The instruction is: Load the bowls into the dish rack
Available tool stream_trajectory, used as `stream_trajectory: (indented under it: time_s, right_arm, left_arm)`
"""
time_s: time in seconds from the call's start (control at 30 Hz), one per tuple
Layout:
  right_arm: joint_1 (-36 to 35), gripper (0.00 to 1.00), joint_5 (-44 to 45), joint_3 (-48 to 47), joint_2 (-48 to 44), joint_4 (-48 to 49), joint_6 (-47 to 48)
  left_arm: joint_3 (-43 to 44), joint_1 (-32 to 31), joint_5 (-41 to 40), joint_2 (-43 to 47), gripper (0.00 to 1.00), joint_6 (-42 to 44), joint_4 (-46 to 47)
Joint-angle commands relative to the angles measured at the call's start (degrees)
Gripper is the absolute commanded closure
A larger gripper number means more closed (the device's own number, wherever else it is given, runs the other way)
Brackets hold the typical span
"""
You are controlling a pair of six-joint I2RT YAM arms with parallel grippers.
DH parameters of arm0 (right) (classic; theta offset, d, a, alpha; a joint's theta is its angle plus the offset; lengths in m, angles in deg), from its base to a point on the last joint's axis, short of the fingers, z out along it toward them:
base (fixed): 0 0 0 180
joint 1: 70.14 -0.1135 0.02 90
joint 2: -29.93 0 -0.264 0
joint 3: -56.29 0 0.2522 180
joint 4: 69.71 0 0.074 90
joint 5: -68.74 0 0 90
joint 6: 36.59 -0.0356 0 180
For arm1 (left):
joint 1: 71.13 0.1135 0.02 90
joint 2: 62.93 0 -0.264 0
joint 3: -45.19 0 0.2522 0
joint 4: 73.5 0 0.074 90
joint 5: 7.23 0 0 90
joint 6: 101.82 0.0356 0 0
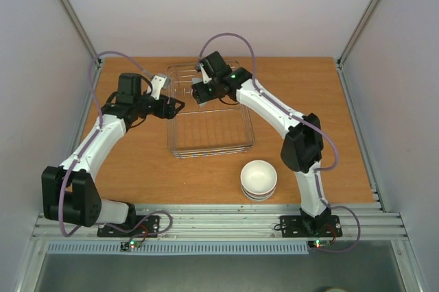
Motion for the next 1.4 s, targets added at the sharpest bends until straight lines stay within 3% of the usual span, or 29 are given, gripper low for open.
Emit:
stream_trajectory:
  time_s: [0.0,0.33,0.7,0.87,1.37]
  right_arm:
    - [-1.04,0.99,2.86,-8.21,3.26,-0.78,2.39]
    - [-2.77,0.99,5.7,-14.22,9.46,0.07,3.75]
    - [-5.52,0.99,12.13,-22.13,16.72,1.82,6.02]
    - [-7.24,0.99,19.45,-20.68,16.68,4.92,8.57]
    - [-9.54,0.99,25.53,-16.62,13.4,10.3,11.57]
  left_arm:
    - [0.93,0.49,-1.54,1.19,0.2,1.34,0.29]
    - [0.32,0.49,-1.28,0.61,0.2,1.61,0.4]
    - [-0.43,1.52,-11.14,1.31,0.2,-1.01,2.39]
    - [-0.43,2.0,-12.07,1.53,0.2,-1.29,2.55]
    - [-0.92,2.42,-15.4,1.66,0.2,-1.48,3.48]
